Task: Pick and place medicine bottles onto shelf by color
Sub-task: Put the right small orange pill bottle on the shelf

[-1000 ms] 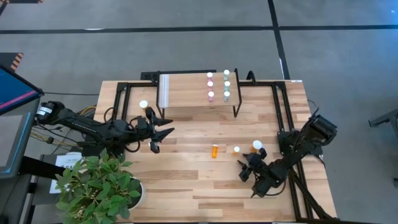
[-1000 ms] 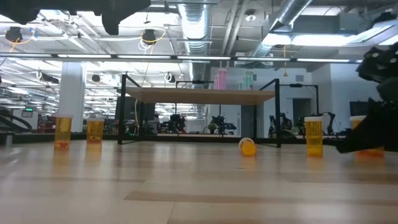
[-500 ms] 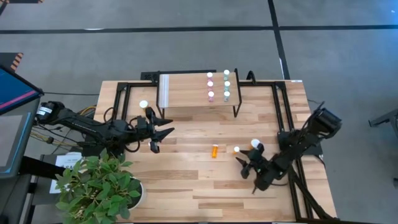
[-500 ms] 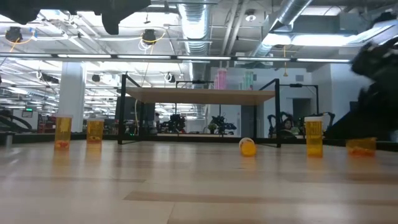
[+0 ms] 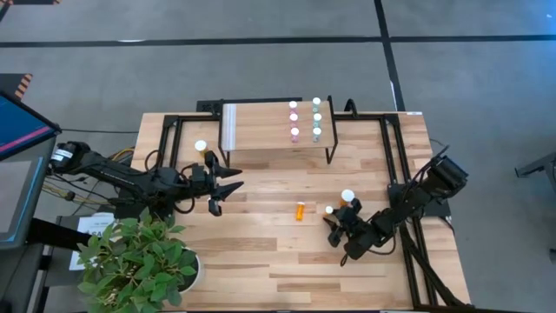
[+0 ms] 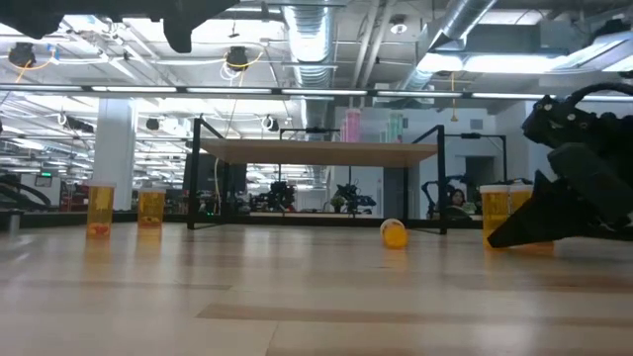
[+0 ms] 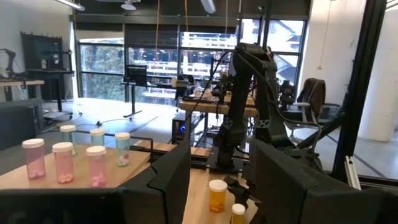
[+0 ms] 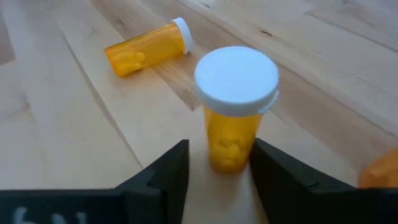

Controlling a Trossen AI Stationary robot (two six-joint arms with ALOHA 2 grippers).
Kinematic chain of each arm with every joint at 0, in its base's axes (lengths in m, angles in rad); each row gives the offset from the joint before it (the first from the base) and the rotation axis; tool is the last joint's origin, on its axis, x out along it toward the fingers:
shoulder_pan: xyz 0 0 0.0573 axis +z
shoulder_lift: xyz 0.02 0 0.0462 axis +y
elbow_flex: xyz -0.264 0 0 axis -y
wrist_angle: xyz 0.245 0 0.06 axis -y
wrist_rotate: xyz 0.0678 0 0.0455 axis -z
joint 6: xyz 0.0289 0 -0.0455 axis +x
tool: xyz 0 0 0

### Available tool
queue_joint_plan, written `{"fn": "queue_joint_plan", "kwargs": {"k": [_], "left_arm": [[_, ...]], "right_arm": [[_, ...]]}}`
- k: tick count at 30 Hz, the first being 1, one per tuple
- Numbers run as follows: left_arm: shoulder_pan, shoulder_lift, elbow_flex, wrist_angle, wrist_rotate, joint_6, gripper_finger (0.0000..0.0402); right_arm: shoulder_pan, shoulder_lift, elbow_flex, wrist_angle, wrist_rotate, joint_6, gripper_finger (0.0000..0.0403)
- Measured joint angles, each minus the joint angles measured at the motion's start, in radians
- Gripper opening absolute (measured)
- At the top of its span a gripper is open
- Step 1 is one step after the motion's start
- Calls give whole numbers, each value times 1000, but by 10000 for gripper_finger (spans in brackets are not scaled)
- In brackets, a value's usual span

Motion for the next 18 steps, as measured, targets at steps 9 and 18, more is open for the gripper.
{"fn": "queue_joint_plan", "kwargs": {"k": [9, 18], "left_arm": [[0, 0, 0, -39, 40, -37, 153], [40, 8, 18, -151, 148, -177, 153]], "right_arm": [[10, -2, 0, 33, -1, -13, 94], [-1, -55, 76, 142, -23, -262, 98]]}}
